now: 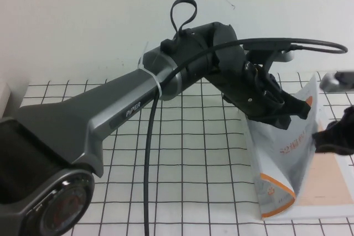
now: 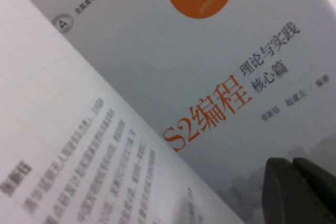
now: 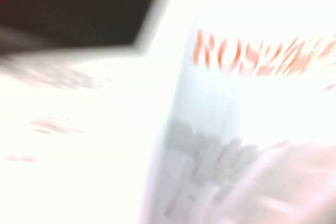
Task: Close book
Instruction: 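Close the open booklet and leave it lying on the table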
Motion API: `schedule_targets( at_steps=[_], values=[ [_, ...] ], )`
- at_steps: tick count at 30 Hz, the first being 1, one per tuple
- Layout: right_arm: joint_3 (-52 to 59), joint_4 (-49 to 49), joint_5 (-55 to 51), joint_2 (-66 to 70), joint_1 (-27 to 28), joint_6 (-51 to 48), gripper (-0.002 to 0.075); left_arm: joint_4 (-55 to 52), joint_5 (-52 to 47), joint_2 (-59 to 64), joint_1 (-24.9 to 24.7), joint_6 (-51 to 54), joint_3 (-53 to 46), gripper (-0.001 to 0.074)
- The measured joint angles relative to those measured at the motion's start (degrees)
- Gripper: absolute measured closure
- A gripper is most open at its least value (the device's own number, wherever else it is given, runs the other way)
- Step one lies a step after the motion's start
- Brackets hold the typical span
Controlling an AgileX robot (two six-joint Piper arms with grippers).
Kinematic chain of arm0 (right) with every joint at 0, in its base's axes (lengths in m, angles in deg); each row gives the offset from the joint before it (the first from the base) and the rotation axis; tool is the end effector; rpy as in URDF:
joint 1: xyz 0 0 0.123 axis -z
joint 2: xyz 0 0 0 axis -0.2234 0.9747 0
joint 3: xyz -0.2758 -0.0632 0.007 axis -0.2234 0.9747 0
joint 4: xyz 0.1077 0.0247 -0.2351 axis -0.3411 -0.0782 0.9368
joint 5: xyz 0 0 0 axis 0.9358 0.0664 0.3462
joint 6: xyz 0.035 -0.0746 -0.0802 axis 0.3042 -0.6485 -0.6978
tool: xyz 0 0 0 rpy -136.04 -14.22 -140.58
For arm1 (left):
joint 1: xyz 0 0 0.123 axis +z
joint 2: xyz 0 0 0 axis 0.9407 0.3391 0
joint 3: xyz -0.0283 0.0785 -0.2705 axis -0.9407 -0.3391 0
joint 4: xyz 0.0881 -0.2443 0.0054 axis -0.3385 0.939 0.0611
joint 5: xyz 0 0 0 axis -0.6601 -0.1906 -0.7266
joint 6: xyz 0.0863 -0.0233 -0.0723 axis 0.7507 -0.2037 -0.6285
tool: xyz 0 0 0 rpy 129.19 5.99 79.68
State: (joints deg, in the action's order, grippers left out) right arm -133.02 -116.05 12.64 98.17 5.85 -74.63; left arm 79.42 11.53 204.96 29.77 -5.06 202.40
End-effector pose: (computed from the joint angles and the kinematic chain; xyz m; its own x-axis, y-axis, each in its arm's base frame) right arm 0.3163 0.0742 0.1752 -0.8609 -0.1670 -0.4806 -0.3113 0.9201 0.2379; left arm 0.3621 -0.3704 0.2457 -0.7677 0.3541 -0.5341 0.6169 0.6340 -0.4663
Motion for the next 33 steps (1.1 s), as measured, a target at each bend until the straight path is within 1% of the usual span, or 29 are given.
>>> schedule_targets(
  at_steps=[8,13,19,21,24,28,33],
  values=[
    [-6.33,0.47,-2.78,-15.76,3.66,0.46,0.0729,-0.97,-3.17,0.0,-3.14,0.39,4.18,0.0738],
    [-10.37,1.12,-5.13,-23.79,3.79,-0.32,0.0729,-8.85,-6.55,-0.83,-5.96,1.02,11.19,0.0738],
    [-14.55,3.78,-7.8,-32.87,3.79,-2.14,0.0729,-16.2,-8.84,-8.65,-7.9,0.42,16.87,0.0738],
    [-15.18,4.69,-8.35,-36.69,3.79,-4.79,0.0729,-17.32,-11.37,-12.92,-7.9,0.42,17.42,0.0738],
    [-15.42,5.07,-9.01,-43.18,3.79,-8.71,0.0729,-18.44,-14.77,-19.18,-7.9,1.51,17.15,0.0738],
    [-15.56,6.16,-11.15,-50.74,3.79,-10.26,0.0729,-18.44,-16.14,-27.22,-7.9,1.9,14.1,0.0738],
    [-14.4,8.55,-13.12,-60.25,3.79,-10.03,0.0729,-18.58,-16.55,-36.92,-7.9,2.04,5.08,0.0738]
  ],
)
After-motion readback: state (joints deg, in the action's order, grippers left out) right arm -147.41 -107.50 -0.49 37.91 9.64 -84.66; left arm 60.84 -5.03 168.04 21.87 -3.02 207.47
